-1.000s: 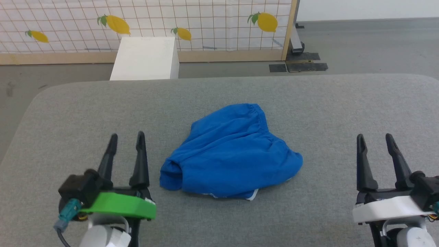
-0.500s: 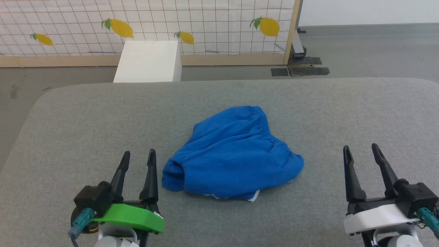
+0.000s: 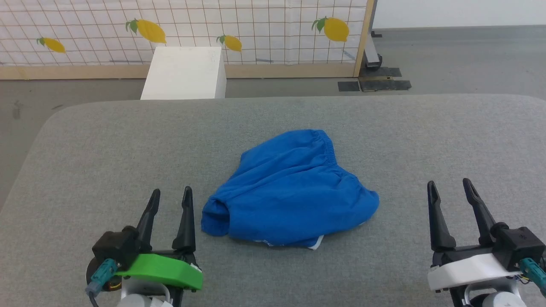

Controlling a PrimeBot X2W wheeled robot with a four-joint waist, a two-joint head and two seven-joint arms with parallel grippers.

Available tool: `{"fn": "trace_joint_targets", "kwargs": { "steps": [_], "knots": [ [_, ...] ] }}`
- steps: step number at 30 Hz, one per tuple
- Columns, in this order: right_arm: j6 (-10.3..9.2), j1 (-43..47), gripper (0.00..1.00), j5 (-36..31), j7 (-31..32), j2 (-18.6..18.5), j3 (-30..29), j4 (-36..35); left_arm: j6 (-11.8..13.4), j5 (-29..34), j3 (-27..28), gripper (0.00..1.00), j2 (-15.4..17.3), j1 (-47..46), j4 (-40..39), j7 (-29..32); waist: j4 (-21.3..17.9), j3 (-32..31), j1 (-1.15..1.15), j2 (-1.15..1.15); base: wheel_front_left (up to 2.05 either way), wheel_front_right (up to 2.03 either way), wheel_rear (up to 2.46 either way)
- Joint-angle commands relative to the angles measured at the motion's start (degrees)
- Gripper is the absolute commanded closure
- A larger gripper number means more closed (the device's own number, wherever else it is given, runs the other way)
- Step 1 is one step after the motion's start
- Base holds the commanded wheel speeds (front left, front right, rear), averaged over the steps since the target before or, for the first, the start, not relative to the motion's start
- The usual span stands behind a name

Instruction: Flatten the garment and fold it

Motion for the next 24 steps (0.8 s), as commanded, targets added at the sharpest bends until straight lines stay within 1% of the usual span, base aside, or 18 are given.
{"fn": "trace_joint_targets", "kwargs": {
  "steps": [1, 4, 7, 11, 14, 18, 21, 24],
  "knots": [
    [-0.08, -0.3, 0.0, 0.4, -0.2, 0.0, 0.0, -0.1, -0.4, 0.0, -0.1, 0.0, -0.3, 0.1, 0.0, -0.3, 0.1, 0.0, 0.0, 0.0, 0.0, 0.0, 0.0],
    [-0.08, -1.2, 0.0, 0.6, 0.0, 0.0, 0.2, 0.0, -0.4, -0.1, -0.3, 0.0, -0.3, -0.1, -0.2, -0.3, 0.4, 0.4, 0.0, 0.0, 0.0, 0.0, 0.0],
    [-0.08, -4.6, 0.0, 0.4, 1.1, 0.0, 1.9, 0.3, -0.4, -0.1, -0.3, 0.0, -0.3, -0.7, -0.5, -0.3, 0.7, 1.4, 0.0, 0.0, 0.0, 0.0, 0.0],
    [-0.08, -12.8, 0.0, 0.2, 6.3, 0.0, 5.9, 3.5, -0.4, -0.1, -0.4, 0.0, -0.3, -2.1, -1.3, -0.3, 1.8, 3.5, 0.0, 0.0, 0.0, 0.0, 0.0],
    [-0.08, -19.6, 0.0, 0.4, 14.8, 0.0, 8.4, 10.6, -0.4, -0.3, -0.6, 0.0, -0.3, -3.6, -1.9, -0.3, 3.1, 5.6, 0.0, 0.0, 0.0, 0.0, 0.0],
    [-0.08, -26.9, 0.0, 0.8, 27.3, 0.0, 9.5, 20.1, -0.4, -0.6, -1.1, 0.0, -0.3, -5.2, -2.5, -0.3, 5.1, 8.2, 0.0, 0.0, 0.0, 0.0, 0.0],
    [-0.08, -30.8, 0.0, -0.3, 35.1, 0.0, 9.7, 25.3, -0.4, -0.9, -1.2, 0.0, -0.3, -6.0, -2.8, -0.3, 6.2, 9.8, 0.0, 0.0, 0.0, 0.0, 0.0],
    [-0.08, -33.5, 0.0, -2.9, 43.3, 0.0, 10.2, 29.8, -0.4, -1.2, -1.4, 0.0, -0.3, -6.6, -3.1, -0.3, 7.1, 11.2, 0.0, 0.0, 0.0, 0.0, 0.0]
  ]
}}
